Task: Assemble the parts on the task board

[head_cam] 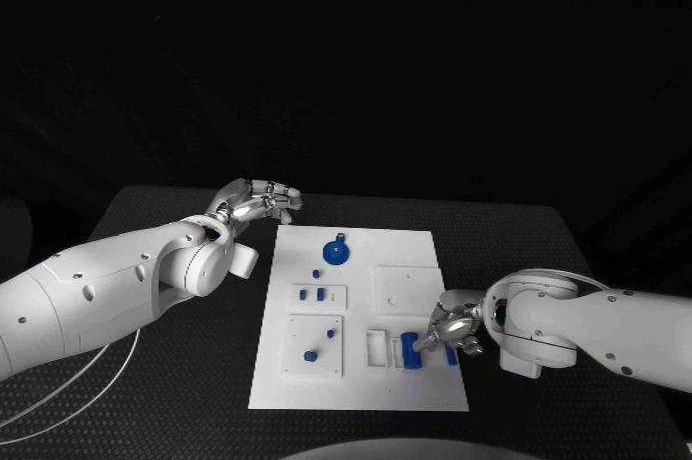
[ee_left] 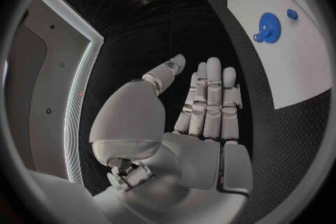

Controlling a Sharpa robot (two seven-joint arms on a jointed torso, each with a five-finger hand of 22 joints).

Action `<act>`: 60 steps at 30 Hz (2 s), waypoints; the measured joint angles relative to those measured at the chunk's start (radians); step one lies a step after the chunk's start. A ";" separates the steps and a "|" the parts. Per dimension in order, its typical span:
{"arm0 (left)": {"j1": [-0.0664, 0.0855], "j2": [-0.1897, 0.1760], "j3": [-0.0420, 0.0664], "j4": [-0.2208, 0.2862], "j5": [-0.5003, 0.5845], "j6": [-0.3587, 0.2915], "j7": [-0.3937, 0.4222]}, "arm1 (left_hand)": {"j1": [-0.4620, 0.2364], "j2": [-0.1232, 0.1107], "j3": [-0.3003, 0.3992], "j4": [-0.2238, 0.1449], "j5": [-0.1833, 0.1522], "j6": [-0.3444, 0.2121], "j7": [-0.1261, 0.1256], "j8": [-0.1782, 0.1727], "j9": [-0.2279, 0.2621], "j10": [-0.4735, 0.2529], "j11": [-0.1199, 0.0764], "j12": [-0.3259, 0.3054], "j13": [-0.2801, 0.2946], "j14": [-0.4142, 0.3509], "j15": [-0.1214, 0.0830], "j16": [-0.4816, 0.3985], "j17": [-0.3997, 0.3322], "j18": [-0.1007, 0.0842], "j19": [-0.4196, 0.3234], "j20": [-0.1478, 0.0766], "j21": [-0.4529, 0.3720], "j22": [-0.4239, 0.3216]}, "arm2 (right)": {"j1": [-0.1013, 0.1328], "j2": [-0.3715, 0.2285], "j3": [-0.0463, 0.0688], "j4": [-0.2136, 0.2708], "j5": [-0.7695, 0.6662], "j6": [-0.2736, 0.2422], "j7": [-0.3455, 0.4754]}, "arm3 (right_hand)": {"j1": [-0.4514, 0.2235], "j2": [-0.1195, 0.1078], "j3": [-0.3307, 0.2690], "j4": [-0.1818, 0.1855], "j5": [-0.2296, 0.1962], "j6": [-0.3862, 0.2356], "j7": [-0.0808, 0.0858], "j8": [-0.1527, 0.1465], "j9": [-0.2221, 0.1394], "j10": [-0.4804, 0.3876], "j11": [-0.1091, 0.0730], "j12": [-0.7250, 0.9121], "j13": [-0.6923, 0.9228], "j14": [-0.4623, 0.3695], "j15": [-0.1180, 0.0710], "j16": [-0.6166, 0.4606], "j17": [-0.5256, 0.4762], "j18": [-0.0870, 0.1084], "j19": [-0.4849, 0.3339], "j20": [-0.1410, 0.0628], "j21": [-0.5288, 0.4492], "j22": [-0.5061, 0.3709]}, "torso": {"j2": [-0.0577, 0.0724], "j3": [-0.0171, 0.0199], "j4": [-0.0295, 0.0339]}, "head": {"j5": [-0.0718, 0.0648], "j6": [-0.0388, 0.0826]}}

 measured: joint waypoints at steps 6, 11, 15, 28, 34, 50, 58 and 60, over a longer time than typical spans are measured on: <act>0.000 0.000 0.000 0.004 0.000 0.002 0.000 | -0.004 -0.004 -0.002 0.002 0.000 0.000 0.000 0.000 0.000 0.000 0.000 0.000 -0.001 0.000 0.000 0.000 0.001 0.000 0.000 0.000 0.000 0.001 | -0.023 0.027 -0.004 -0.025 0.009 -0.012 -0.012 | -0.015 -0.004 0.006 0.006 0.000 -0.002 -0.002 0.000 0.001 0.000 0.000 0.000 0.004 0.000 0.000 0.000 0.003 -0.001 -0.001 -0.001 0.005 0.000 | 0.001 -0.0005 0.0004 | 0.000 -0.003; 0.000 -0.002 0.000 0.006 0.001 0.003 0.000 | -0.008 0.000 -0.002 0.002 0.000 0.000 0.000 0.000 0.000 0.000 0.000 0.000 -0.001 0.000 0.000 0.000 0.002 0.000 0.000 0.000 0.000 0.001 | -0.040 0.045 -0.006 -0.038 0.012 -0.027 -0.018 | -0.019 0.000 0.006 0.006 0.000 -0.004 -0.003 0.000 0.001 0.000 0.000 0.000 0.004 0.000 0.000 0.000 0.003 -0.001 -0.001 -0.001 0.005 0.000 | 0.001 -0.0006 0.0005 | 0.002 -0.006; 0.000 -0.003 0.000 0.007 0.001 0.004 -0.001 | -0.008 0.000 -0.002 0.002 0.000 0.000 0.000 0.000 0.000 0.000 0.000 0.000 -0.001 0.000 0.000 0.000 0.002 0.000 0.000 0.000 0.000 0.001 | -0.048 0.064 -0.004 -0.053 0.012 -0.040 -0.019 | -0.019 0.000 0.006 0.006 0.000 -0.003 -0.004 0.005 0.011 0.000 0.000 0.000 0.005 0.000 0.001 0.000 0.004 -0.001 0.000 -0.002 0.005 0.000 | 0.001 -0.0005 0.0004 | 0.005 -0.007; 0.000 -0.003 0.000 0.009 0.001 0.006 -0.001 | -0.008 0.000 -0.005 0.005 0.000 -0.004 0.004 0.000 0.000 0.000 0.000 0.000 -0.002 0.000 0.000 0.000 0.003 0.000 0.000 0.000 0.000 0.002 | -0.056 0.093 -0.003 -0.073 0.013 -0.081 -0.020 | -0.024 -0.006 0.009 0.008 0.000 0.002 -0.009 -0.008 0.018 -0.025 0.000 0.000 0.007 0.002 0.002 0.000 0.005 -0.001 0.005 -0.008 0.010 0.000 | 0.001 -0.0006 0.0002 | 0.011 -0.010; 0.000 -0.003 0.000 0.009 0.001 0.007 -0.002 | -0.007 0.000 -0.005 0.005 0.000 -0.004 0.004 0.000 0.000 0.000 0.000 0.000 -0.002 0.000 0.000 0.000 0.004 0.000 0.000 0.000 0.000 0.003 | -0.057 0.102 -0.002 -0.080 0.013 -0.089 -0.022 | -0.021 0.016 0.027 -0.010 0.000 0.005 -0.004 -0.007 0.020 -0.025 0.000 0.000 0.011 0.002 0.002 0.000 0.008 -0.001 0.002 -0.012 0.016 0.000 | 0.000 -0.0018 0.0004 | 0.012 -0.010; 0.000 -0.004 0.000 0.008 0.001 0.010 -0.005 | -0.007 0.000 -0.002 0.007 0.000 -0.007 0.000 0.000 -0.001 0.000 0.000 0.000 -0.002 0.000 0.000 -0.004 0.005 0.000 0.000 0.000 0.000 0.003 | -0.040 0.052 -0.006 -0.035 0.071 -0.123 -0.027 | -0.043 0.100 0.089 -0.108 -0.005 0.037 -0.010 -0.011 0.016 -0.016 -0.002 -0.001 0.012 0.001 0.004 0.000 0.015 -0.001 -0.004 -0.006 0.041 0.000 | 0.000 -0.0013 -0.0012 | 0.019 -0.012; 0.000 -0.004 0.000 0.008 0.001 0.012 -0.006 | -0.007 0.000 -0.002 0.007 0.000 -0.007 0.000 0.000 -0.001 0.000 0.000 0.000 -0.001 0.000 0.000 -0.004 0.005 0.000 0.000 0.000 0.000 0.003 | -0.009 0.051 -0.004 -0.011 0.127 -0.128 -0.031 | -0.061 0.112 0.082 -0.115 -0.008 0.046 -0.019 -0.009 0.022 -0.012 -0.006 -0.005 0.012 0.004 0.001 0.000 0.018 -0.002 -0.005 -0.005 0.046 0.000 | 0.000 -0.0008 -0.0013 | 0.019 -0.011; 0.000 -0.003 0.000 0.007 0.001 0.012 -0.007 | -0.007 0.000 -0.002 0.007 0.000 -0.007 0.000 0.000 -0.001 0.000 0.000 0.000 -0.001 0.000 0.000 -0.004 0.005 0.000 0.000 0.000 0.000 0.003 | -0.009 0.061 -0.004 -0.012 0.140 -0.127 -0.032 | -0.075 0.109 0.082 -0.115 -0.008 0.046 -0.019 -0.006 0.025 -0.009 -0.009 -0.005 0.012 0.004 0.001 0.000 0.018 -0.002 -0.006 -0.004 0.046 0.000 | 0.000 -0.0010 -0.0012 | 0.018 -0.011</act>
